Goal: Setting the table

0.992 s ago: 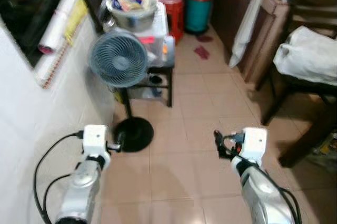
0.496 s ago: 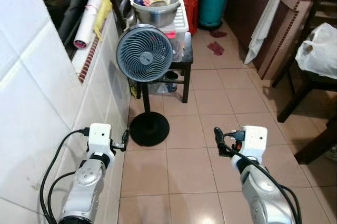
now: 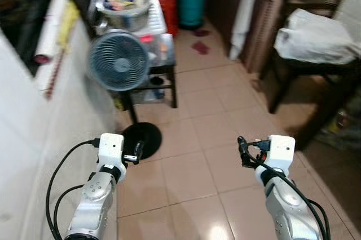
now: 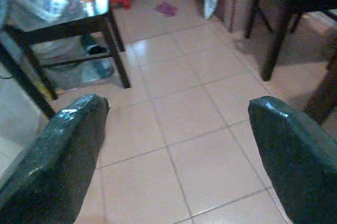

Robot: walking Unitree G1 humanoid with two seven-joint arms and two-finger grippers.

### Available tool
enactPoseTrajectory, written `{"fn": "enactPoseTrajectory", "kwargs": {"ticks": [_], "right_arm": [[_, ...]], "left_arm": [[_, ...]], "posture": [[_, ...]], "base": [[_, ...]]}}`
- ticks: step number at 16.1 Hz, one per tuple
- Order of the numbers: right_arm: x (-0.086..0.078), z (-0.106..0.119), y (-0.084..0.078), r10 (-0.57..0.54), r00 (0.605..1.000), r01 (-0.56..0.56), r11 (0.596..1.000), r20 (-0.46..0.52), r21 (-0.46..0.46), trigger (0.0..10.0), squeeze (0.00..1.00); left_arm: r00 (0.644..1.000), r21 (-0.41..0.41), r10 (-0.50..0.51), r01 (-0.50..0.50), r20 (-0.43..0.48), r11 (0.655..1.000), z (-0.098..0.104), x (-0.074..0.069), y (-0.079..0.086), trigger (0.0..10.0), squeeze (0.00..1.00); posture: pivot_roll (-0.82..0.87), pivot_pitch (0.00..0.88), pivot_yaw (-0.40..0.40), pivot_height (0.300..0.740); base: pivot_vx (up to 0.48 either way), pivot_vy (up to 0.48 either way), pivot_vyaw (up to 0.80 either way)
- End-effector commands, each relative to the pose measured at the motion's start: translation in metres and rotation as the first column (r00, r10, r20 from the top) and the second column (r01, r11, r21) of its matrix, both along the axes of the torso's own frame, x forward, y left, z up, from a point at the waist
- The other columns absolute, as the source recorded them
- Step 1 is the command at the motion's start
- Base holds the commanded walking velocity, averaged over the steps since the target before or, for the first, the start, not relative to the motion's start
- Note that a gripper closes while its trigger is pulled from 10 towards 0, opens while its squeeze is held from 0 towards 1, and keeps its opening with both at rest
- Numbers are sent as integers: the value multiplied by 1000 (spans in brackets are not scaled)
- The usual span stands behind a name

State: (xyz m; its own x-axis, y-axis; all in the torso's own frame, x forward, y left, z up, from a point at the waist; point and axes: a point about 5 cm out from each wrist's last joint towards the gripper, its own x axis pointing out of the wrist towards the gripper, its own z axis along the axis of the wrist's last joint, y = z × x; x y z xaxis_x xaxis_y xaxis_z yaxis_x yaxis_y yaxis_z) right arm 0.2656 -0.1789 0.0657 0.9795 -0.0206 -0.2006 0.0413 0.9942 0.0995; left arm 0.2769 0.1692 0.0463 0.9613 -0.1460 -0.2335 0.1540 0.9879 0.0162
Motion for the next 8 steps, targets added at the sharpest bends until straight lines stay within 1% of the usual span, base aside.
{"fn": "enactPoseTrajectory", "kwargs": {"ticks": [1, 5, 8], "right_arm": [[1, 0, 2, 7, 1000, -7, 1000, -3, 5, 10000, 0], [1, 0, 2, 6, 1000, -6, 1000, -3, 2, 10000, 0], [-1, -1, 2, 7, 1000, -7, 1000, -7, 1, 10000, 0]], "left_arm": [[1000, -5, -3, 3, 4, 1000, 2, 1, 2, 10000, 0], [1000, -8, -14, 14, 10, 1000, 2, 0, -2, 10000, 0], [1000, -14, -10, 10, 0, 1000, 0, -2, -1, 10000, 0]], "posture": [[-21, 50, 41, 740], [-25, 50, 40, 740], [-26, 56, 37, 740]], "base": [[0, 0, -781], [0, 0, -781], [0, -285, -781]]}}
